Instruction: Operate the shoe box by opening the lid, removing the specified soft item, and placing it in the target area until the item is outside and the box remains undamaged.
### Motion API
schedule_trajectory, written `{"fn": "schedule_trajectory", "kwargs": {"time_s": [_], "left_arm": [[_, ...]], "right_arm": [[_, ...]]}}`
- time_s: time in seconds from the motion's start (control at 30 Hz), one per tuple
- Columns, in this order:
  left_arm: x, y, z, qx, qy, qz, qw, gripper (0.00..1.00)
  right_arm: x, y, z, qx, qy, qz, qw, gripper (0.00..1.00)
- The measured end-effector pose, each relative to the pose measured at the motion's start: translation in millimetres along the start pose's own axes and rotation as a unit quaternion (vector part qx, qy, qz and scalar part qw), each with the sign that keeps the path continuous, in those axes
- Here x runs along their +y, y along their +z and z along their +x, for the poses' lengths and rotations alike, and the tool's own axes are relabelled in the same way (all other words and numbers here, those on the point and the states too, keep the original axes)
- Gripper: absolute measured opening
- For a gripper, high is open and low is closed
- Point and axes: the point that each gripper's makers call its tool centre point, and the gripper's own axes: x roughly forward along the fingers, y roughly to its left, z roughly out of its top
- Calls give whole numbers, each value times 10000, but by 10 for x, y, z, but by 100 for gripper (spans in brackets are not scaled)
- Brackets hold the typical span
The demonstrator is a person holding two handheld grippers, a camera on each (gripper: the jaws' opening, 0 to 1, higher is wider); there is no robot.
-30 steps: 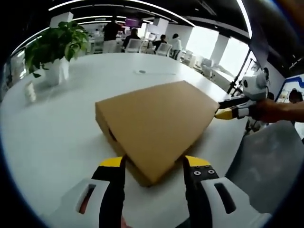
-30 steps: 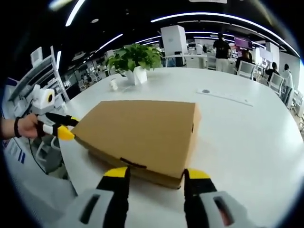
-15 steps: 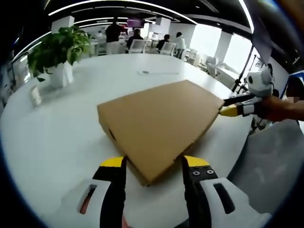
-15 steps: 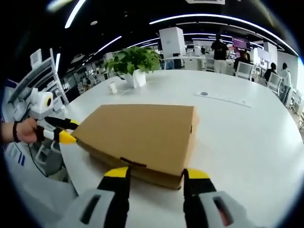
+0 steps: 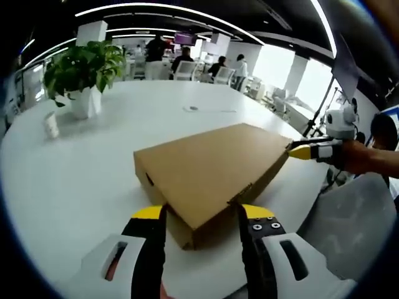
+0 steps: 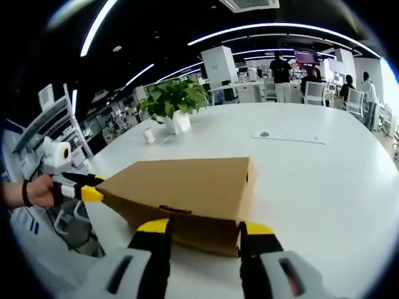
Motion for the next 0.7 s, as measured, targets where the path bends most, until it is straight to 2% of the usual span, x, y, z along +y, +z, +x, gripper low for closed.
{"fn": "schedule_trajectory", "kwargs": {"time_s": [0.27,0.7], "left_arm": [[0,83,-41,-174,-82,-133,9997,47],[-10,212,-96,-310,-154,-19,9994,46]], "right_arm": [[-4,129,-19,-132,42,55,9999,39],[-20,368,-65,-228,120,74,9996,35]]}}
